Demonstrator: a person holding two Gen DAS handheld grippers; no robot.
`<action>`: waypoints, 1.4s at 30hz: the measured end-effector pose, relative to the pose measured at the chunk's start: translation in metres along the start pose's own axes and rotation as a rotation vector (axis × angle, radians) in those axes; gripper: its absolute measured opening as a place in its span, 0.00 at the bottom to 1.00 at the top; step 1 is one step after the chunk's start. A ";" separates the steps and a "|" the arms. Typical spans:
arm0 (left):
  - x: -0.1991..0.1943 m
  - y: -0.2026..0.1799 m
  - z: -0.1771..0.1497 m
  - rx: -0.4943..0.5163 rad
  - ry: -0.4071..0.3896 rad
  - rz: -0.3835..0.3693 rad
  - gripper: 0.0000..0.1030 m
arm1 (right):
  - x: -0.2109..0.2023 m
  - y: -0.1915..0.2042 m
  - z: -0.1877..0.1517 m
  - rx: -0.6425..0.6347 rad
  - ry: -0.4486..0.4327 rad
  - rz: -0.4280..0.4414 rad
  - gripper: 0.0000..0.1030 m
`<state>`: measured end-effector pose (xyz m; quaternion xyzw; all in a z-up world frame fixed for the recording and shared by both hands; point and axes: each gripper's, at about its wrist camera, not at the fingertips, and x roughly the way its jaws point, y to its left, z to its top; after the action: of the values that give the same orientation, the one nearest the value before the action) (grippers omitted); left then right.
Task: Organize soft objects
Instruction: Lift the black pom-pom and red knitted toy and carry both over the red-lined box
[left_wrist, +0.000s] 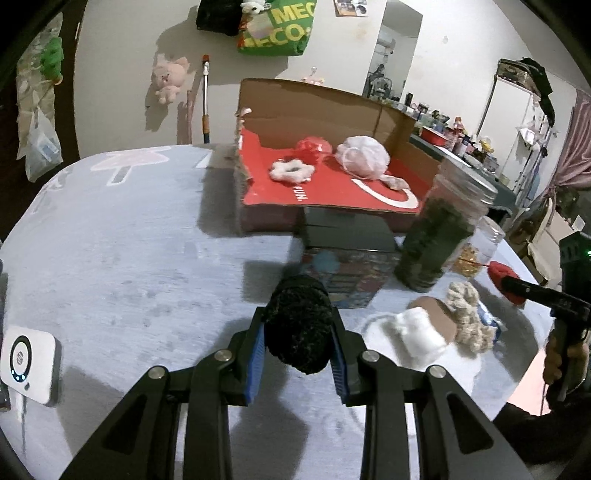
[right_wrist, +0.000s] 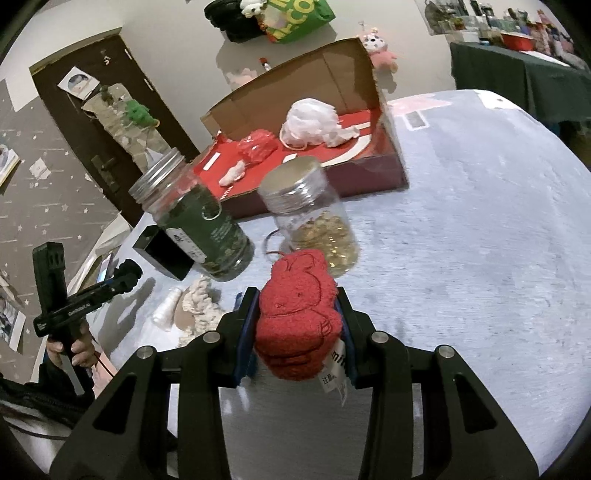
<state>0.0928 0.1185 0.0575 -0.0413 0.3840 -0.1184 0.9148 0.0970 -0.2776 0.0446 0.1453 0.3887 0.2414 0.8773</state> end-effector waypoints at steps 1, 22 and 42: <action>0.001 0.002 0.000 -0.001 0.002 0.002 0.32 | 0.000 -0.001 0.000 -0.001 0.000 -0.006 0.36; 0.028 0.025 0.023 0.157 0.021 -0.011 0.32 | -0.003 -0.025 0.031 -0.211 0.016 -0.140 0.36; 0.041 0.021 0.061 0.291 0.042 -0.025 0.32 | 0.011 -0.017 0.072 -0.367 0.046 -0.144 0.36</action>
<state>0.1679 0.1276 0.0680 0.0893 0.3814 -0.1848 0.9013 0.1622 -0.2908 0.0776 -0.0509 0.3677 0.2478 0.8949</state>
